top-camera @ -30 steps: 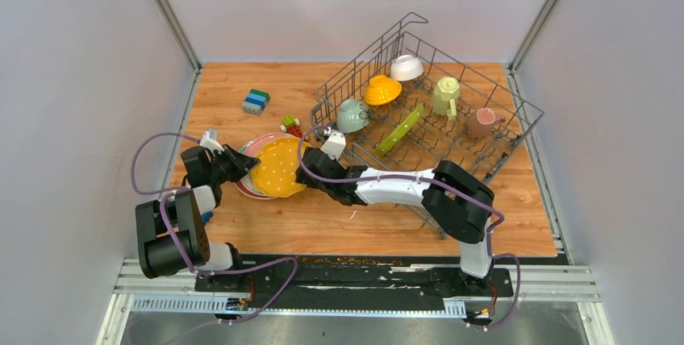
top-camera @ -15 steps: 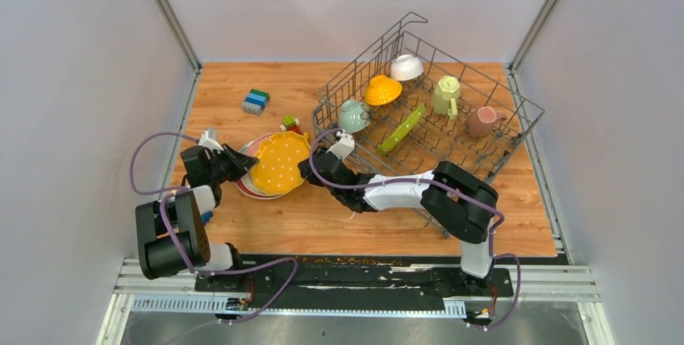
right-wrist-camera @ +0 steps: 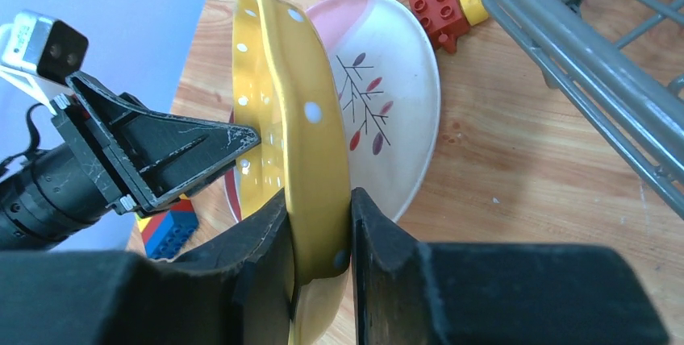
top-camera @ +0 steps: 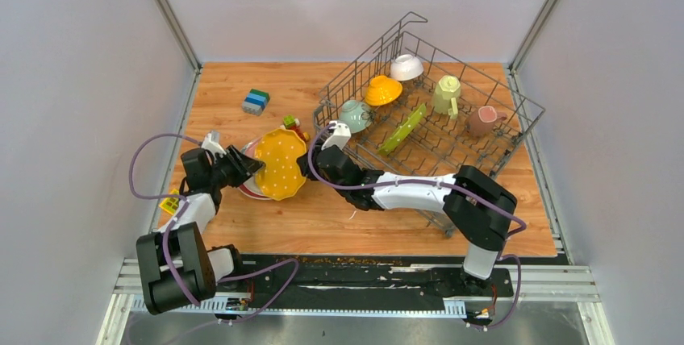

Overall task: Load the mixed dishes into the dish rack
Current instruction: Pick up the plate at the center of the board.

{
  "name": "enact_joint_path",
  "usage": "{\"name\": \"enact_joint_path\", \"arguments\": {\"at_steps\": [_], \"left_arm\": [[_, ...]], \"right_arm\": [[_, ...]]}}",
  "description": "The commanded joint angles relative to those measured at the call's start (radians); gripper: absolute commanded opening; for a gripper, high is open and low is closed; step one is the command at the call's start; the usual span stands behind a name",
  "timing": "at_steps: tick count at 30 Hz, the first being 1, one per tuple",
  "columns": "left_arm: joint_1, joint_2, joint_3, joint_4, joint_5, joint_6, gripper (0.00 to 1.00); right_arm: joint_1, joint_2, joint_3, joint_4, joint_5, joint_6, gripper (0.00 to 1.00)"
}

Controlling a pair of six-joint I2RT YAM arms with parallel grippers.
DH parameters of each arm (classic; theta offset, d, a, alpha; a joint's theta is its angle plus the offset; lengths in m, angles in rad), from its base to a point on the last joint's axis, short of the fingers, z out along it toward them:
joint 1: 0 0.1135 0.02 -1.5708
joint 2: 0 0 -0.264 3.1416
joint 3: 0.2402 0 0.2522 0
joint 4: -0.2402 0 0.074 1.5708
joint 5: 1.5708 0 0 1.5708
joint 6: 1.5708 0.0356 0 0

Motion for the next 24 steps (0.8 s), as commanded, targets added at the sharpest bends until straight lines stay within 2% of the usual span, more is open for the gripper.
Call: {"name": "enact_joint_path", "arguments": {"at_steps": [1, 5, 15, 24], "left_arm": [[-0.035, -0.092, 0.043, -0.097, 0.064, 0.018, 0.49], [-0.035, -0.131, 0.049, -0.122, 0.035, 0.017, 0.56], [-0.035, -0.212, 0.085, -0.176, -0.037, 0.011, 0.81], [-0.036, -0.3, 0.144, -0.291, -0.158, 0.028, 0.96]], "right_arm": [[0.056, -0.072, 0.101, 0.032, -0.068, -0.096, 0.0], [0.058, -0.109, 0.141, -0.064, -0.037, -0.157, 0.0], [0.058, -0.211, 0.197, -0.224, -0.035, -0.251, 0.0], [0.058, -0.341, 0.229, -0.39, -0.037, -0.314, 0.0]]}}
